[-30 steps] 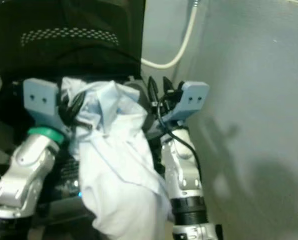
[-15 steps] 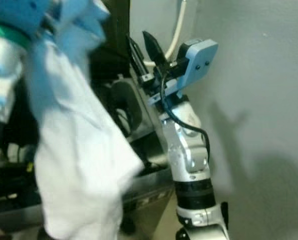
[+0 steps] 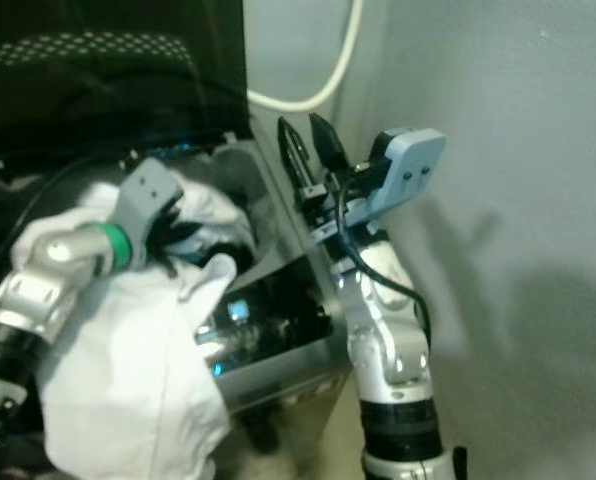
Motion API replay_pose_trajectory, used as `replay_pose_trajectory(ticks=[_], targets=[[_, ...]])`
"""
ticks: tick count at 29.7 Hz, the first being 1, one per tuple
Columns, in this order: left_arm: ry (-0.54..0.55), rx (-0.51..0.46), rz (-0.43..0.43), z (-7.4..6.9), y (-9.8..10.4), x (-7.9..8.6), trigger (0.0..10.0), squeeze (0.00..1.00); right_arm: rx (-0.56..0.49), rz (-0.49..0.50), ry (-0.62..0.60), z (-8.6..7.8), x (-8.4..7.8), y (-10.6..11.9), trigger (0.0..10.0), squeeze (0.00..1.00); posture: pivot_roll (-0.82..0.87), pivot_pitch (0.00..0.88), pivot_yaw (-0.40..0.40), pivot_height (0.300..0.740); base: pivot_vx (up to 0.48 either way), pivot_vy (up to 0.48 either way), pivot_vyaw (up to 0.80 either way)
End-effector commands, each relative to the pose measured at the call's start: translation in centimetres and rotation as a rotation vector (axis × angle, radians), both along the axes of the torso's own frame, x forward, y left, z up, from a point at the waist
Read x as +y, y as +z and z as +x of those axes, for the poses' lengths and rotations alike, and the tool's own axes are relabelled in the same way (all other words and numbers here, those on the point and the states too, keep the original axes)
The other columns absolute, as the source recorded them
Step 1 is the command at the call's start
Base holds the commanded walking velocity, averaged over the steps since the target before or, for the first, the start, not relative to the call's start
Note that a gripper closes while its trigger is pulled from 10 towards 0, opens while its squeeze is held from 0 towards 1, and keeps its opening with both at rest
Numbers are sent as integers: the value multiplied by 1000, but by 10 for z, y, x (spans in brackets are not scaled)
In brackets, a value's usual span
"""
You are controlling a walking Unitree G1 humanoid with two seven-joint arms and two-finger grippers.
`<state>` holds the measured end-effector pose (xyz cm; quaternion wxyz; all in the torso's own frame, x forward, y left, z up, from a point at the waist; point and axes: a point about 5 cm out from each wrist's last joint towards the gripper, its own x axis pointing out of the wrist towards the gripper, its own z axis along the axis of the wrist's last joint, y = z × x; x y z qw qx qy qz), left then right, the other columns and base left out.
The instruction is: Clothes washing
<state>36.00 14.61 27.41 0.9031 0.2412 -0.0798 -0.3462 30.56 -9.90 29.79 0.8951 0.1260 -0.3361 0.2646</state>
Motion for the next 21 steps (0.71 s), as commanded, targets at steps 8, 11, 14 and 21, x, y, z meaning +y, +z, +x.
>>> replay_pose_trajectory(ticks=[8,11,14,21], targets=[[-35,-8,-85,-35,11,18,10000,1000,11,3,49,-4,9,-1,10000,0,92,96,51,740,0,0,0],[-76,10,-112,-59,14,22,10000,1000,21,-2,65,-3,11,-3,10000,0,104,97,44,740,0,0,0],[-152,41,-90,-83,10,22,10000,1000,27,-4,76,-2,13,-4,10000,0,112,99,38,740,0,0,0],[-263,169,-49,-138,-8,29,10000,0,53,-10,105,1,15,-9,10000,0,153,104,14,740,0,0,0]])
